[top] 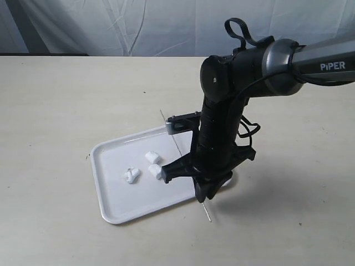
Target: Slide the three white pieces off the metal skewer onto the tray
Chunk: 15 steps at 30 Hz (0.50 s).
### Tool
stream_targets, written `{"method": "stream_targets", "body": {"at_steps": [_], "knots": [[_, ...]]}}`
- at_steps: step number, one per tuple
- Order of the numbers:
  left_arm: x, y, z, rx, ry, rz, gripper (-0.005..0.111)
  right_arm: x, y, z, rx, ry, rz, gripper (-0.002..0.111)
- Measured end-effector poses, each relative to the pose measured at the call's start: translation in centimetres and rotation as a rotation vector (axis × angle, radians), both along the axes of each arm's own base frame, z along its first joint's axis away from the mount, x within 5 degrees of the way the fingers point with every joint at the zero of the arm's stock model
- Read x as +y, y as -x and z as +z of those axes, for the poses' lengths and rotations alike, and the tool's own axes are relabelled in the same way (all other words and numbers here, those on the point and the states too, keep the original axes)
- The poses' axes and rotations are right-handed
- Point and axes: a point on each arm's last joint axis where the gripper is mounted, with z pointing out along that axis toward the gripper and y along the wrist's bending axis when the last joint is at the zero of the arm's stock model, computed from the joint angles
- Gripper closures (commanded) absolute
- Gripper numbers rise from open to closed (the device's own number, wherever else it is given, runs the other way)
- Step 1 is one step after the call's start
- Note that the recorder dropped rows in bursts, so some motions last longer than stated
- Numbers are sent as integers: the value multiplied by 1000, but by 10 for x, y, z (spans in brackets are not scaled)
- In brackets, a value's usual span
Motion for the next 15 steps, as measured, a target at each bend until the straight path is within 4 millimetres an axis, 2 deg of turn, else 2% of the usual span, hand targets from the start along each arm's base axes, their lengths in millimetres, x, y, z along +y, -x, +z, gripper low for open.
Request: {"method": "stream_targets", "body": {"at_steps": [3, 8, 10, 11, 15], "knots": [[-1, 1, 0, 12, 11, -15, 64, 2, -1, 0, -15, -15, -13, 85], [-2, 7, 1, -8, 9, -15, 84, 1, -3, -1, -36, -6, -1, 85], [-4, 12, 2, -20, 5, -27, 90, -1, -6, 5, -74, 8, 23, 86], [-5, 15, 3, -30, -1, -40, 93, -1, -8, 10, -100, 9, 35, 88], [-11, 31, 5, -75, -28, -93, 107, -4, -17, 43, -235, 9, 102, 108]]}}
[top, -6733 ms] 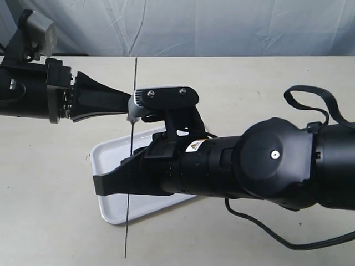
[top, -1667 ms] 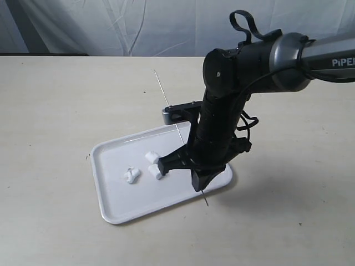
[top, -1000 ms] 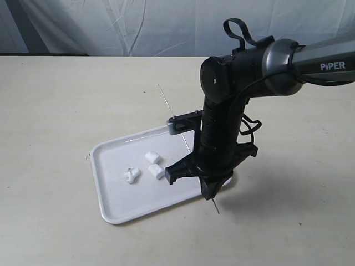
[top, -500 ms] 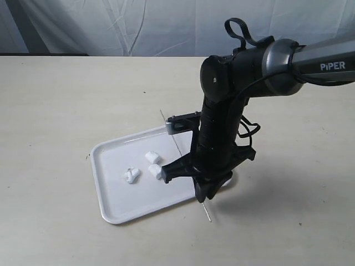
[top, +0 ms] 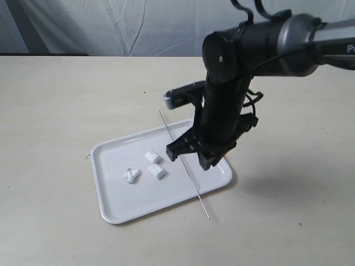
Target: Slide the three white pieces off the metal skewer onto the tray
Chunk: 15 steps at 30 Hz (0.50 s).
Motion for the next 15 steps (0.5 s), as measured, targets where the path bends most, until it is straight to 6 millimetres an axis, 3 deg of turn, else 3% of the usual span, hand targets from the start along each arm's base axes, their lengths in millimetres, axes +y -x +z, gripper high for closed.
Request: {"method": "stream_targets", "body": {"at_steps": [4, 8, 12, 15], "knots": [[-9, 22, 1, -58, -47, -90, 107, -13, 1, 39, -128, 14, 81, 109], [-19, 46, -3, -78, -92, -224, 107, -38, 9, 72, -228, -20, 62, 109], [-23, 60, -6, -73, -97, -319, 107, -68, 30, 92, -321, -63, 66, 109], [-25, 67, -6, -78, -90, -369, 107, -85, 50, 89, -386, -86, 99, 109]]}}
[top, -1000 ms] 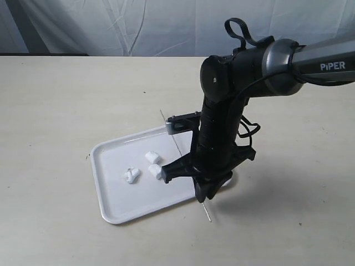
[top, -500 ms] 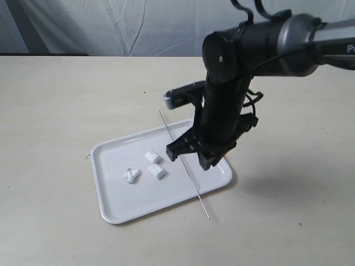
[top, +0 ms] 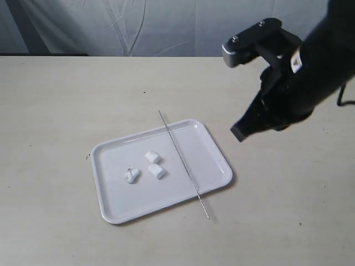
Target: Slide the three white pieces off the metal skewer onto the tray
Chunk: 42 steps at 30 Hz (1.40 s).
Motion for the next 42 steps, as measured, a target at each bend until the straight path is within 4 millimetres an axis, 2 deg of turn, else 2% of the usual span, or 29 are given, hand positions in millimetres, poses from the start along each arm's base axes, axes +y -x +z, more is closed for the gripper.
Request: {"method": "stream_targets", "body": {"at_steps": [5, 8, 10, 13, 15, 17, 19, 20, 22, 24, 36, 42], "knots": [[-1, 3, 1, -5, 9, -19, 107, -19, 32, -41, -55, -52, 9, 109], [0, 1, -4, -42, -26, -16, 107, -28, 46, -58, -95, -87, 6, 109], [0, -1, -10, -107, -72, -17, 107, -31, 51, -61, -129, -122, -1, 109], [1, -8, -21, -175, -118, 5, 107, -34, 56, -53, -186, -169, -7, 109], [6, -20, -31, -201, -132, 91, 107, -36, 59, -45, -228, -188, -1, 109], [19, -43, -52, -201, -152, 317, 107, -40, 63, -36, -274, -197, 11, 109], [30, -55, -69, -159, -160, 458, 107, -42, 66, -31, -294, -205, 14, 109], [43, -66, -86, -100, -153, 623, 107, -44, 69, -28, -302, -210, 14, 109], [57, -73, -105, -16, -120, 794, 107, -45, 72, -24, -313, -225, 11, 109], [62, -75, -114, 37, -83, 847, 107, -45, 72, -23, -317, -229, 11, 109], [61, -75, -116, 60, -52, 848, 107, -45, 72, -23, -316, -230, 10, 109], [63, -75, -115, 124, 105, 868, 107, -45, 73, -23, -309, -243, 2, 109]]}}
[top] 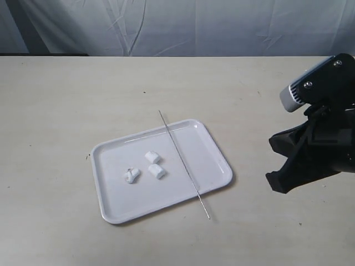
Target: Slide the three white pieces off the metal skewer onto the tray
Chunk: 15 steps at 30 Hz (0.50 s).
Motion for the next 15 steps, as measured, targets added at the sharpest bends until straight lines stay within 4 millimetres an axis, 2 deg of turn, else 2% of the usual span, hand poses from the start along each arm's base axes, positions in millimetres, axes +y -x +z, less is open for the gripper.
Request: {"method": "stream_targets", "body": {"at_steps": [4, 7, 15], "knots": [[0, 3, -19, 26, 134, 5, 107, -9, 5, 11, -23, -66, -63, 109], [3, 7, -36, 13, 170, 44, 107, -22, 11, 23, -63, -145, -163, 109], [18, 21, -36, -156, -80, 226, 107, -69, 31, 50, -229, -196, -413, 109]]}}
